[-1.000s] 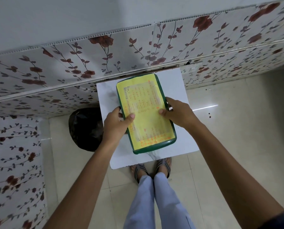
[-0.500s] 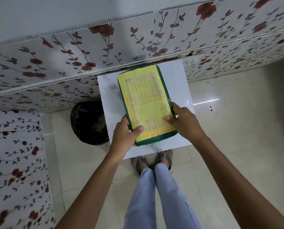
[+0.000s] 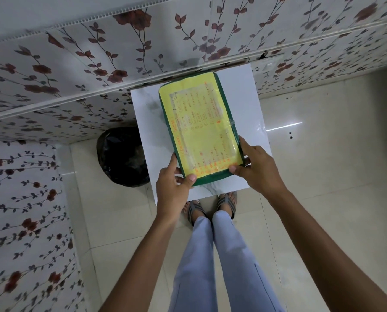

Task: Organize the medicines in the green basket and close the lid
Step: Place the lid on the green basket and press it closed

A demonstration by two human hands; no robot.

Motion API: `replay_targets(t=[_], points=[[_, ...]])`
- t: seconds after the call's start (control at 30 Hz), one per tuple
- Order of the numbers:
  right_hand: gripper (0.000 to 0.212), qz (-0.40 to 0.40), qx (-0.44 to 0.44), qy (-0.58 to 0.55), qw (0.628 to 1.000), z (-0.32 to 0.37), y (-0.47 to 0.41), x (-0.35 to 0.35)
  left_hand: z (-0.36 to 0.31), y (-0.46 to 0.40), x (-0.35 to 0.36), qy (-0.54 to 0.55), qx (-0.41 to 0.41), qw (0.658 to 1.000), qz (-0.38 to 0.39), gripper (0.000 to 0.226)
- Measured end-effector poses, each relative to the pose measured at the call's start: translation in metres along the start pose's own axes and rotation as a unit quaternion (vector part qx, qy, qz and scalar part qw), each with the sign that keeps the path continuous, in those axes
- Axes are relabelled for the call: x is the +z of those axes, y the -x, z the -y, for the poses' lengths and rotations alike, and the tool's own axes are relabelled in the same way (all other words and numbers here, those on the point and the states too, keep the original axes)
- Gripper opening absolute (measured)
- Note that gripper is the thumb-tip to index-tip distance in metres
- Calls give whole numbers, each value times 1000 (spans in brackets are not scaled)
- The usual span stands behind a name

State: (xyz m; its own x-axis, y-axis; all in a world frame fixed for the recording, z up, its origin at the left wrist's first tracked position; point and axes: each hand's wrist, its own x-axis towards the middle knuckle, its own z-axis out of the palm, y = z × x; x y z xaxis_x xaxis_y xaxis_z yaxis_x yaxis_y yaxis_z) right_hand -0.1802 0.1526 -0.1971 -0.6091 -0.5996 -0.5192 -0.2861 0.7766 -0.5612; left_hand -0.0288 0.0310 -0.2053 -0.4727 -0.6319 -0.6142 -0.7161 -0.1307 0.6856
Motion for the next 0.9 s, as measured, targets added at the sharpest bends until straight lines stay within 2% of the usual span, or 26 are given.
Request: replay_targets(t=[0.47, 0.9], points=[[63, -38, 26, -61, 997, -11, 14, 11, 1, -7, -2, -19, 29, 999, 33, 68], [64, -26, 19, -17, 999, -25, 12, -2, 3, 2, 15, 0, 42, 999, 31, 69]])
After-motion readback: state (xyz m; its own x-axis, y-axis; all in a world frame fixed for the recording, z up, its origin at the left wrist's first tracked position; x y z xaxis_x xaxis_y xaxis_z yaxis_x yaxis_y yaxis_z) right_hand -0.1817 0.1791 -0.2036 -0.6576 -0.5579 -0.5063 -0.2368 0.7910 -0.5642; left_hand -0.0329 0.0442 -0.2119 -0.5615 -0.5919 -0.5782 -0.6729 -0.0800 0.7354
